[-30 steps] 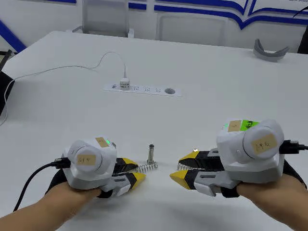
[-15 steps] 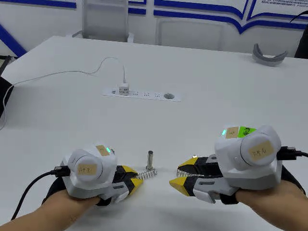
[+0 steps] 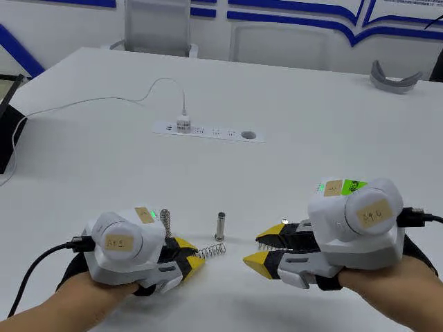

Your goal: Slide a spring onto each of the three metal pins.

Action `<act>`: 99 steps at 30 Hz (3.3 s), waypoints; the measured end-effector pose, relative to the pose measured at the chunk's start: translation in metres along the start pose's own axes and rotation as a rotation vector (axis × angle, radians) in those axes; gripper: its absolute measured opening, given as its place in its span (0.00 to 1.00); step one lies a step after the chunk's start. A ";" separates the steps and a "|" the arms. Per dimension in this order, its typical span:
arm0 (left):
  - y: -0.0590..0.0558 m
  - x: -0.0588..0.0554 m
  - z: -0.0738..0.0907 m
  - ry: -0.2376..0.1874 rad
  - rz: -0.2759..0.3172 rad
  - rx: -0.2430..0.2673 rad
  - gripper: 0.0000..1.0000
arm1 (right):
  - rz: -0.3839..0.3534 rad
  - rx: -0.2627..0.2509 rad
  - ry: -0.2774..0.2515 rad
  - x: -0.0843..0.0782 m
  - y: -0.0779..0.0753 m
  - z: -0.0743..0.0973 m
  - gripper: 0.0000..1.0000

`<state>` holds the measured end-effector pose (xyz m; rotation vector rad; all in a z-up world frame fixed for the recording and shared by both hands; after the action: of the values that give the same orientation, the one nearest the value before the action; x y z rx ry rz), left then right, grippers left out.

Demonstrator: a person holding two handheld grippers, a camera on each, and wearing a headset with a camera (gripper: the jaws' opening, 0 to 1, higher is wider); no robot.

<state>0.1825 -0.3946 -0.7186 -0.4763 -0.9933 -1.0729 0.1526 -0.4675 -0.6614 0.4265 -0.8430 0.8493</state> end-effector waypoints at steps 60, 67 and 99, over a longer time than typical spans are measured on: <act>-0.050 0.049 0.043 -0.174 -0.060 -0.166 0.10 | 0.218 0.252 -0.025 0.036 0.052 0.003 0.11; -0.048 0.049 0.043 -0.177 -0.062 -0.159 0.10 | 0.228 0.260 -0.031 0.042 0.057 0.001 0.11; -0.039 0.053 0.045 -0.231 0.012 -0.120 0.10 | 0.117 0.249 -0.109 0.061 0.056 -0.010 0.12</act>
<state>0.1346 -0.4049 -0.6560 -0.7158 -1.1302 -1.0880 0.1356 -0.3978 -0.6186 0.6515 -0.8717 1.0527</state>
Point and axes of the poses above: the centre of the closed fingertips' face, and the gripper's own axes: z roughly backward along the fingers, y roughly to its left, x roughly out of its top, the point moved 1 cm from there along z, roughly backward along the fingers, and after that the axes turned 5 degrees about -z, right-handed, at the moved point
